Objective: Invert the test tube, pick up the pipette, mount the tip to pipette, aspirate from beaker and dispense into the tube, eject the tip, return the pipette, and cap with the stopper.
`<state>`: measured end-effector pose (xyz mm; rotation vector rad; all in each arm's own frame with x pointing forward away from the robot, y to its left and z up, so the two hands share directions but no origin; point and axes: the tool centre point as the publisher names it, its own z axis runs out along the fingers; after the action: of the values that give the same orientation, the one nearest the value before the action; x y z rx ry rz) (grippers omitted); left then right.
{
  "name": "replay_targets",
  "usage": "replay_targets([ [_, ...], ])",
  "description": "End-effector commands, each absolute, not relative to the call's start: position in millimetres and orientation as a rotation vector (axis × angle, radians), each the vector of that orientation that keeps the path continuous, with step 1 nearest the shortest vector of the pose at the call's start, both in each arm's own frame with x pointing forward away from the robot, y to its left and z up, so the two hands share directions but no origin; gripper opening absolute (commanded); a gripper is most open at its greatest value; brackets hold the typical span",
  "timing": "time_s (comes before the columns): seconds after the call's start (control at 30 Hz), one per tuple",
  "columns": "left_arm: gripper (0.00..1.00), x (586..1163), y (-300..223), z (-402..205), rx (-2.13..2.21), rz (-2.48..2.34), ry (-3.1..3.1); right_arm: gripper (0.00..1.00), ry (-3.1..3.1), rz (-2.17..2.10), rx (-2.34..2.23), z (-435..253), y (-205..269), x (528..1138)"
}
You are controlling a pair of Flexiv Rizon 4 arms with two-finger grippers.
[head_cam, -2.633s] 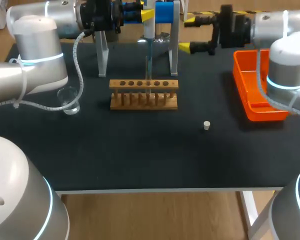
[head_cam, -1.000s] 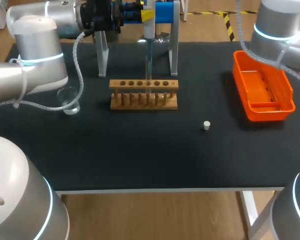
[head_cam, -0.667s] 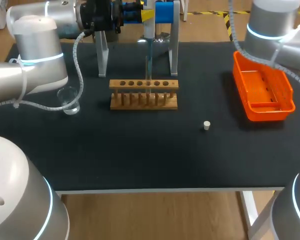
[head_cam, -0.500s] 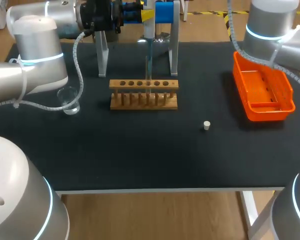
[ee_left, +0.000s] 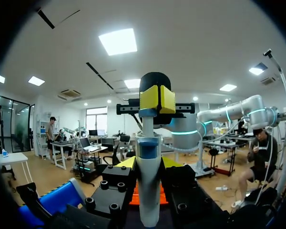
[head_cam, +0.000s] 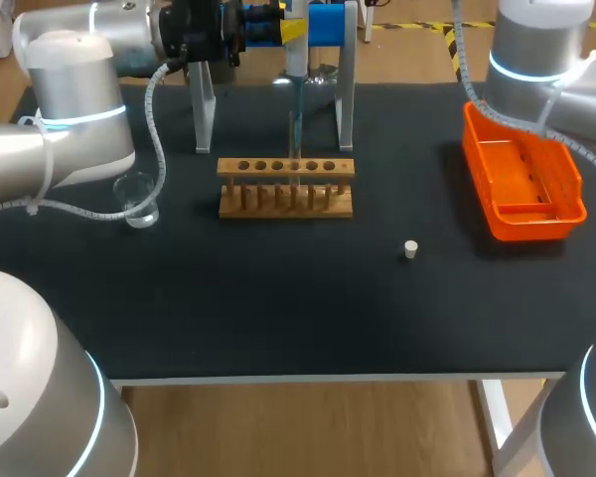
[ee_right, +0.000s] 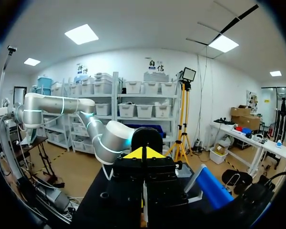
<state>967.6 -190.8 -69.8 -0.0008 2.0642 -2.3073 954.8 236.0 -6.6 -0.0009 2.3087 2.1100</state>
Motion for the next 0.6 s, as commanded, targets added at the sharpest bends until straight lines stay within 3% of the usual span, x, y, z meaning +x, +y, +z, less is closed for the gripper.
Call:
replay_targets([
  [0.03, 0.0, 969, -191, -69, 0.004, -2.309, 2.065, 0.0, 2.32, 2.107, -0.004, -9, 236, 957],
  [0.6, 0.0, 969, -191, -69, 0.004, -2.309, 2.065, 0.0, 2.34, 2.114, 0.027, -23, 235, 957],
])
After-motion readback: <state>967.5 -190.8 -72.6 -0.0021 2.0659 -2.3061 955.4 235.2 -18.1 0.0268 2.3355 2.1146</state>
